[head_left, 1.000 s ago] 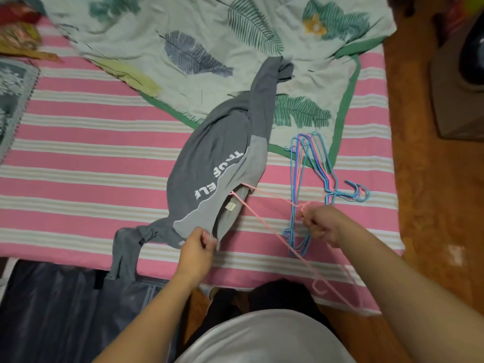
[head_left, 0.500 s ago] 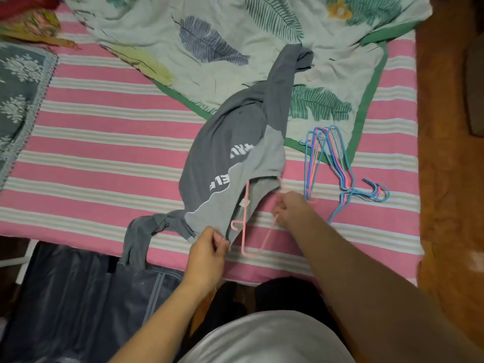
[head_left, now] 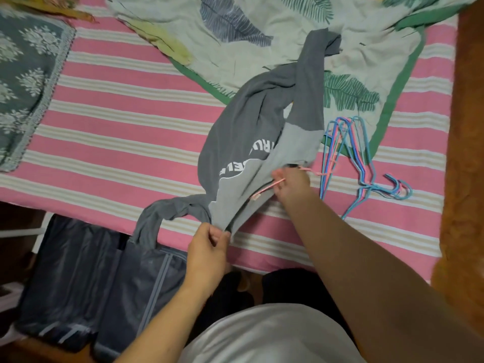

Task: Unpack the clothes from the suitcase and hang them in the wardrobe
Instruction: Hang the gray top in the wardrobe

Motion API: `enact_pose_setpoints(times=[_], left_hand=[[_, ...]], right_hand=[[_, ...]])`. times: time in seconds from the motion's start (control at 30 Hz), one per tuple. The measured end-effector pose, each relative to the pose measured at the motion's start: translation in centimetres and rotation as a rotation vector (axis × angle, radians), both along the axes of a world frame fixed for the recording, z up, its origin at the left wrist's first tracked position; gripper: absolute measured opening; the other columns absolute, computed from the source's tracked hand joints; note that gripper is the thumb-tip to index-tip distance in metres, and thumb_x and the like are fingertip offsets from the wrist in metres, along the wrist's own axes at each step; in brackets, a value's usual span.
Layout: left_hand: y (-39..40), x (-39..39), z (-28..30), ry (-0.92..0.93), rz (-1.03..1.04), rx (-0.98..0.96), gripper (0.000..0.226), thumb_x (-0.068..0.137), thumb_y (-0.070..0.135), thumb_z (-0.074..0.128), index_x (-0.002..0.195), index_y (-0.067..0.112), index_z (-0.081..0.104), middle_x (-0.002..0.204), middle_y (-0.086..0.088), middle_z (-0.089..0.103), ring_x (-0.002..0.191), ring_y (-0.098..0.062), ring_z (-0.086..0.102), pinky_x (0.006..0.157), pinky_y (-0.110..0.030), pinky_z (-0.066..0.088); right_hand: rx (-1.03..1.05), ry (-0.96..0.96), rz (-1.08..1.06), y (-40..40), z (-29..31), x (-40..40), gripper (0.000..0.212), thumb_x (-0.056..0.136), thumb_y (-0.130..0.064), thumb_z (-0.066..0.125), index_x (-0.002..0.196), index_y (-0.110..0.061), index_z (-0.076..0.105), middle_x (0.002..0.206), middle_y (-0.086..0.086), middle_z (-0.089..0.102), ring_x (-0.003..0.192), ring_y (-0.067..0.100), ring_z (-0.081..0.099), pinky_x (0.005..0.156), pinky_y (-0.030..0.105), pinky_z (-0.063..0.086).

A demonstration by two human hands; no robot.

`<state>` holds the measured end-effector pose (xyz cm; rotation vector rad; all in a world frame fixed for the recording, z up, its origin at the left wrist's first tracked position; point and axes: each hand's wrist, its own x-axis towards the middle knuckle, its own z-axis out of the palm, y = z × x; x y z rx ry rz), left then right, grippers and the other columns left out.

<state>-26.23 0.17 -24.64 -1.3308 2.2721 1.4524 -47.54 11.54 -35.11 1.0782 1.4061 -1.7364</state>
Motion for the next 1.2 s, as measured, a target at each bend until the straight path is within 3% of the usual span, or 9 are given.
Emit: enact_pose_setpoints(times=[0.2,0.3,0.43,0.57,0.7,0.8,0.9,1.03,1.2], left_hand=[[0.4,-0.7,-0.2,-0.014,0.018,0.012,0.018,0.094,0.013,0.067,0.081,0.007,0.056,0.077,-0.011,0.064,0.075,-0.026,0.061,0.075,-0.039,0.05],[1.9,-1.6,1.0,0.048,-0.064,0.021,0.02,0.092,0.014,0.07,0.078,0.01,0.056,0.072,0.0,0.06,0.065,-0.008,0.054,0.066,-0.026,0.045],[3.6,-2.1,4.3,0.176,-0.243,0.076,0.023,0.089,0.014,0.073,0.074,0.013,0.056,0.066,0.005,0.058,0.061,-0.006,0.05,0.061,-0.022,0.042],[2.6,-2.0,6.0,0.132,-0.373,0.062,0.025,0.088,0.018,0.074,0.071,0.018,0.056,0.069,0.002,0.062,0.063,-0.009,0.055,0.064,-0.023,0.044],[-0.1,-3.4,6.5,0.069,-0.63,0.114,0.019,0.091,0.008,0.061,0.078,0.021,0.064,0.078,0.0,0.07,0.069,-0.007,0.06,0.076,-0.039,0.052],[-2.8,-8.6,9.5,0.21,-0.685,-0.035,0.017,0.096,0.012,0.06,0.091,0.028,0.066,0.086,0.005,0.071,0.079,-0.015,0.065,0.079,-0.034,0.055],[-4.5,-15.7,17.8,0.465,-0.71,-0.203,0.02,0.098,0.018,0.061,0.117,0.024,0.064,0.108,0.008,0.063,0.097,-0.011,0.061,0.085,-0.014,0.047],[-6.6,-22.6,32.1,0.896,-0.762,-0.557,0.051,0.1,0.038,0.055,0.148,0.028,0.044,0.139,0.0,0.042,0.132,-0.014,0.038,0.114,-0.028,0.027],[-9.4,-26.6,47.3,1.012,-0.904,-0.945,0.058,0.1,0.055,0.032,0.153,0.032,0.039,0.151,-0.003,0.045,0.139,-0.023,0.038,0.117,-0.042,0.031]], right_hand=[[-0.106,-0.141,0.213,0.2,3.2,4.1,0.014,0.099,-0.001,0.053,0.089,-0.011,0.054,0.076,0.005,0.062,0.065,0.012,0.061,0.062,0.028,0.059],[-0.139,-0.068,0.329,0.8,4.8,6.4,0.021,0.099,0.002,0.05,0.083,-0.011,0.054,0.056,0.0,0.058,0.044,0.004,0.057,0.063,0.026,0.059],[0.093,0.068,0.222,3.1,5.8,6.8,0.019,0.09,0.002,0.054,0.082,-0.014,0.059,0.068,0.005,0.06,0.061,0.018,0.061,0.057,0.027,0.053],[-0.063,0.011,0.075,5.4,8.1,7.4,0.014,0.099,-0.005,0.051,0.097,-0.017,0.059,0.081,0.005,0.066,0.078,0.024,0.063,0.09,0.051,0.053],[0.063,0.261,0.265,6.4,12.4,5.4,0.033,0.093,0.006,0.051,0.07,-0.014,0.063,0.071,0.006,0.059,0.064,0.016,0.056,0.059,0.025,0.048],[0.281,0.517,0.536,7.9,19.6,1.1,0.026,0.085,0.012,0.054,0.078,-0.01,0.065,0.075,0.004,0.062,0.071,0.017,0.056,0.059,0.021,0.041],[0.43,0.828,0.726,8.7,31.1,-2.4,0.024,0.086,0.01,0.059,0.083,-0.012,0.069,0.083,-0.003,0.067,0.076,0.009,0.058,0.067,0.017,0.043],[0.685,1.146,0.971,8.5,48.0,-3.9,0.019,0.094,-0.006,0.063,0.099,-0.021,0.074,0.102,-0.006,0.073,0.096,0.011,0.064,0.093,0.027,0.046],[0.984,1.451,1.02,8.1,64.9,-2.9,0.021,0.098,-0.011,0.059,0.096,-0.028,0.072,0.093,-0.019,0.07,0.087,0.004,0.062,0.082,0.028,0.045]])
